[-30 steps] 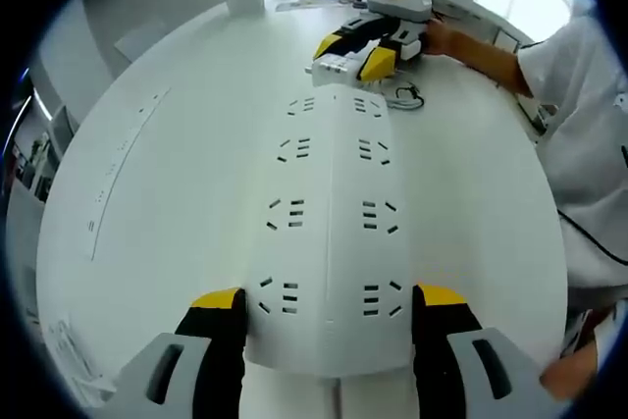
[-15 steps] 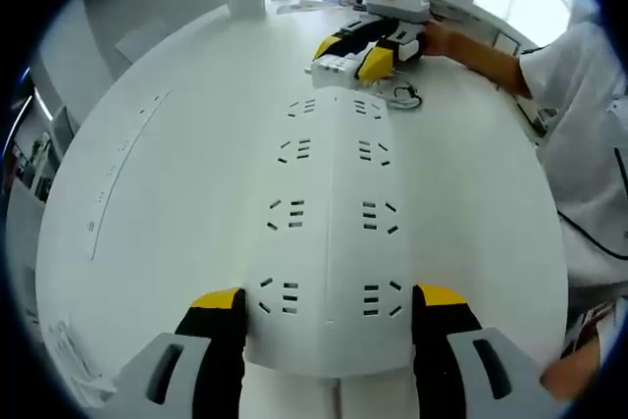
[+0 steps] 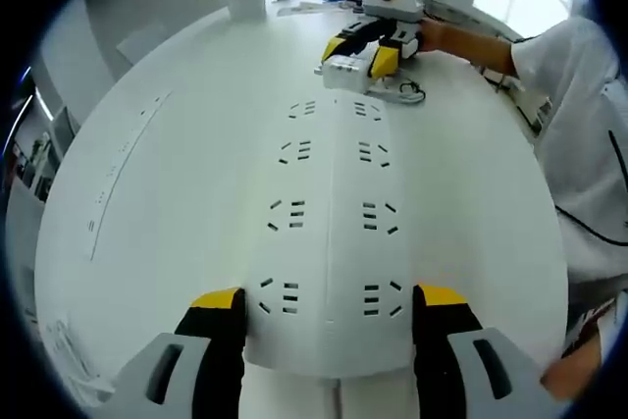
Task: Straighten the power strip on the desk, plug the charger into it
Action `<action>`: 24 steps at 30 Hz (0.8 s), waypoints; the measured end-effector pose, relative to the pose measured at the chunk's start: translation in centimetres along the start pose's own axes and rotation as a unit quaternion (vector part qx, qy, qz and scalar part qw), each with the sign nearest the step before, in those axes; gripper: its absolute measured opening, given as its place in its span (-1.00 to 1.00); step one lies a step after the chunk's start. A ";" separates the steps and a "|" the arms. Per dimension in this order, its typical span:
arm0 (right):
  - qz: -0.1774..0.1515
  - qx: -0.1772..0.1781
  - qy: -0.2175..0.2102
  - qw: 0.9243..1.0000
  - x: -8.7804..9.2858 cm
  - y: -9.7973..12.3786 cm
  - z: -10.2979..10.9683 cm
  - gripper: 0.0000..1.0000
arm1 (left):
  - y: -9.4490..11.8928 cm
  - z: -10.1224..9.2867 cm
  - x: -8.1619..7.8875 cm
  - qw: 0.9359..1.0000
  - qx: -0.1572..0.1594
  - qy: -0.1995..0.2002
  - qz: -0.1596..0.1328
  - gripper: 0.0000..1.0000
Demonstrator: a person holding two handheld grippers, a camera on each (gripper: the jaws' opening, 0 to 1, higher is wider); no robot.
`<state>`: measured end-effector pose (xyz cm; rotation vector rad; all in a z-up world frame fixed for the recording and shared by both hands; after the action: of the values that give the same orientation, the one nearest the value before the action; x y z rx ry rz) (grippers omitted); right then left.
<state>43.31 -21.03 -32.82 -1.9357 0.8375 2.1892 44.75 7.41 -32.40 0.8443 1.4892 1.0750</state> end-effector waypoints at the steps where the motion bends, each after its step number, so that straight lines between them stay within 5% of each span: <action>1: 0.000 -0.004 0.001 1.000 0.0 0.1 0.0 -0.35 | 0.0 0.0 0.0 1.000 0.001 0.000 -0.003 0.40; 11: 0.009 -0.036 0.019 0.999 0.0 0.2 0.1 -0.34 | -0.1 0.0 -0.2 1.000 -0.002 -0.001 0.005 0.40; 14: 0.024 -0.016 0.034 0.999 -0.3 0.2 0.3 -0.31 | -0.1 0.0 -0.3 1.000 -0.003 0.000 0.007 0.40; 18: 0.006 0.080 0.018 0.997 -2.7 1.2 0.9 -0.07 | -0.1 -0.1 -0.3 1.000 -0.003 0.000 0.007 0.40; 21: -0.020 0.250 -0.037 0.967 -4.4 2.8 1.7 0.17 | -0.1 0.0 -0.2 1.000 -0.003 0.000 0.008 0.40; 22: -0.031 0.275 -0.032 0.960 -4.7 3.0 2.0 0.20 | -0.1 0.0 -0.2 1.000 -0.003 0.000 0.008 0.40; 24: -0.056 0.355 -0.037 0.932 -5.1 3.5 3.0 0.15 | 0.0 0.1 -0.2 1.000 -0.003 -0.001 0.008 0.40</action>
<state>40.14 -21.23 -26.78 -1.4787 1.2453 1.5578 44.92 7.24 -32.37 0.8535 1.4800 1.0898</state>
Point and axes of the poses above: the point that each gripper's makers call its tool centre point, and the gripper's own axes: y roughly backward along the fingers, z roughly to its left, x roughly out of its underside, the point moved 6 cm from there along y, roughly backward along the fingers, and after that the axes turned 7 degrees about z, right-handed, at the moved point
